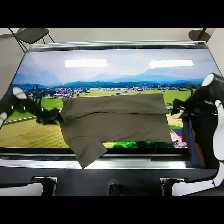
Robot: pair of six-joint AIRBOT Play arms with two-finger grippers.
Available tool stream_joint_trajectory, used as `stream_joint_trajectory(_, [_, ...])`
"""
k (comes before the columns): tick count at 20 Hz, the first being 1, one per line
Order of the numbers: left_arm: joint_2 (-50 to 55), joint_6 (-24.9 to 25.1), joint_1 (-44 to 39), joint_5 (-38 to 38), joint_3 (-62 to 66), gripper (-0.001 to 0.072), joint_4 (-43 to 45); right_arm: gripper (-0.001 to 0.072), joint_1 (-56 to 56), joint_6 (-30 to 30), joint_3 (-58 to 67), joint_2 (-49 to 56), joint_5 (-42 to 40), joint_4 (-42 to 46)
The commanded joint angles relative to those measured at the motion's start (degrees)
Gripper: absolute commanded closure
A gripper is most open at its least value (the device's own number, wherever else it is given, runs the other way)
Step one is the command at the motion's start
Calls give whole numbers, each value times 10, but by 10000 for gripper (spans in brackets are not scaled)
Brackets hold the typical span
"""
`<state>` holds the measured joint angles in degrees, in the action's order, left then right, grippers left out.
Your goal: Fold the shirts.
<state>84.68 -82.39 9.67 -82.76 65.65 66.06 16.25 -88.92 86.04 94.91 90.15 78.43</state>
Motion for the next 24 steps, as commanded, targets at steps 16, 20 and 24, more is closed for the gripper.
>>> stream_joint_trajectory(16, [-183, -38, -98, 274, -390, 680, -134, 183, 21, 39, -254, -134, -91, -25])
stream_joint_trajectory(20, [-184, -35, -97, 271, -389, 680, -120, 186, 21, 43, -302, -134, -123, -33])
stream_joint_trajectory(24, [-185, -33, -97, 269, -389, 679, -119, 188, 21, 43, -323, -134, -138, -21])
